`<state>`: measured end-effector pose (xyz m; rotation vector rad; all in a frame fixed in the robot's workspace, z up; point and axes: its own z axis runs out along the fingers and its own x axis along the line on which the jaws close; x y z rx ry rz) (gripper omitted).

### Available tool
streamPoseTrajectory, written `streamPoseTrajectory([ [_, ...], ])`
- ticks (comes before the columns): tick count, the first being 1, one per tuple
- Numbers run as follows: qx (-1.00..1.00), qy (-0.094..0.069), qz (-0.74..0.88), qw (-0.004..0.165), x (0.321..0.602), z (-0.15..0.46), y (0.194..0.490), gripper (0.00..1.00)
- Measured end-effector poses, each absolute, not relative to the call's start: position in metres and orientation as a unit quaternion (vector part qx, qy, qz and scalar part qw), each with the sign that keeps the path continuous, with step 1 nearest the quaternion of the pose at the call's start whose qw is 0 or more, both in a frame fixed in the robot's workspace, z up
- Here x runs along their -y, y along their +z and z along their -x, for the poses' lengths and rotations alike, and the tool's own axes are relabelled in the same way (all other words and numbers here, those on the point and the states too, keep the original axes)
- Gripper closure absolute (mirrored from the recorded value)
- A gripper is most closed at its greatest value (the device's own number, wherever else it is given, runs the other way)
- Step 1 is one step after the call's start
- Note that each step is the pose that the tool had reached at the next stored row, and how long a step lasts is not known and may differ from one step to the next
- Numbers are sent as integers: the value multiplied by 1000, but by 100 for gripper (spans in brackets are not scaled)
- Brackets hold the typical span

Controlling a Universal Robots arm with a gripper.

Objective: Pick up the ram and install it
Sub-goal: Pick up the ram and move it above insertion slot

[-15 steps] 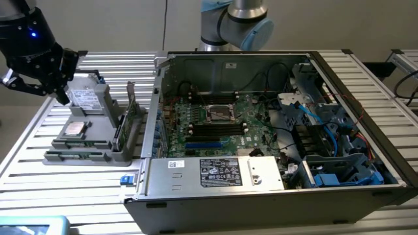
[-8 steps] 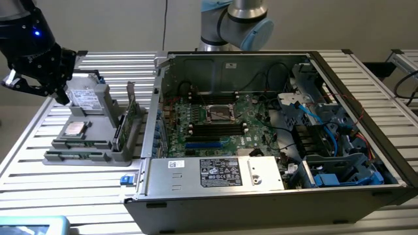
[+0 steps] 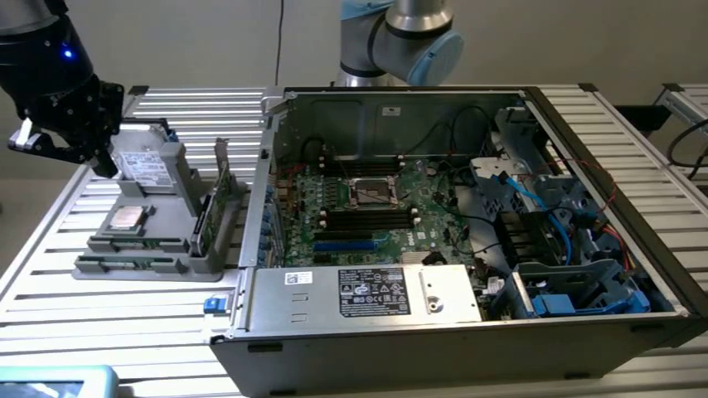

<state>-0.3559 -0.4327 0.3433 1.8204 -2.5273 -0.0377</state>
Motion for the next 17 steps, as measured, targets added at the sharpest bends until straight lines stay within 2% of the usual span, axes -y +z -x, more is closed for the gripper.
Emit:
streamPoseTrajectory([
  [17, 712, -10, -702, 15, 433, 356, 343, 89],
])
